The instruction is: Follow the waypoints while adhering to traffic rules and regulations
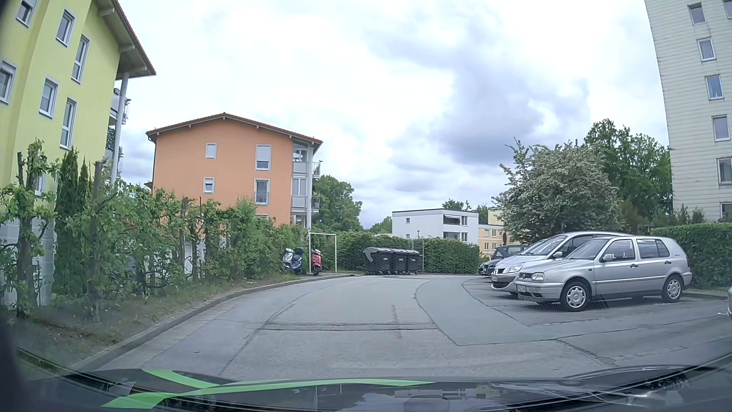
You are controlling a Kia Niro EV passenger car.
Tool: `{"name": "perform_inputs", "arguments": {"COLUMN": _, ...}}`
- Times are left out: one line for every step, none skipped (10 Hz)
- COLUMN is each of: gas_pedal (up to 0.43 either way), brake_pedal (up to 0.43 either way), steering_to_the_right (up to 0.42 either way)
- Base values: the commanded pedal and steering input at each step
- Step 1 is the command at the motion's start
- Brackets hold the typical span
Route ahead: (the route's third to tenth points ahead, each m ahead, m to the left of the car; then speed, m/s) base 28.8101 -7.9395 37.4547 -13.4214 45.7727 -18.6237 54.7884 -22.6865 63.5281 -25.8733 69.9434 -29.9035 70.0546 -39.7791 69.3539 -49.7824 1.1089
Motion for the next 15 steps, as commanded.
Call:
{"name": "perform_inputs", "arguments": {"gas_pedal": 0.000, "brake_pedal": 0.000, "steering_to_the_right": -0.474}}
{"name": "perform_inputs", "arguments": {"gas_pedal": 0.000, "brake_pedal": 0.000, "steering_to_the_right": -0.456}}
{"name": "perform_inputs", "arguments": {"gas_pedal": 0.000, "brake_pedal": 0.000, "steering_to_the_right": -0.435}}
{"name": "perform_inputs", "arguments": {"gas_pedal": 0.000, "brake_pedal": 0.000, "steering_to_the_right": -0.429}}
{"name": "perform_inputs", "arguments": {"gas_pedal": 0.000, "brake_pedal": 0.000, "steering_to_the_right": -0.416}}
{"name": "perform_inputs", "arguments": {"gas_pedal": 0.000, "brake_pedal": 0.000, "steering_to_the_right": -0.388}}
{"name": "perform_inputs", "arguments": {"gas_pedal": 0.000, "brake_pedal": 0.000, "steering_to_the_right": -0.367}}
{"name": "perform_inputs", "arguments": {"gas_pedal": 0.000, "brake_pedal": 0.000, "steering_to_the_right": -0.347}}
{"name": "perform_inputs", "arguments": {"gas_pedal": 0.000, "brake_pedal": 0.000, "steering_to_the_right": -0.325}}
{"name": "perform_inputs", "arguments": {"gas_pedal": 0.000, "brake_pedal": 0.000, "steering_to_the_right": -0.301}}
{"name": "perform_inputs", "arguments": {"gas_pedal": 0.000, "brake_pedal": 0.000, "steering_to_the_right": -0.283}}
{"name": "perform_inputs", "arguments": {"gas_pedal": 0.000, "brake_pedal": 0.000, "steering_to_the_right": -0.264}}
{"name": "perform_inputs", "arguments": {"gas_pedal": 0.000, "brake_pedal": 0.000, "steering_to_the_right": -0.248}}
{"name": "perform_inputs", "arguments": {"gas_pedal": 0.000, "brake_pedal": 0.000, "steering_to_the_right": -0.230}}
{"name": "perform_inputs", "arguments": {"gas_pedal": 0.000, "brake_pedal": 0.000, "steering_to_the_right": -0.224}}
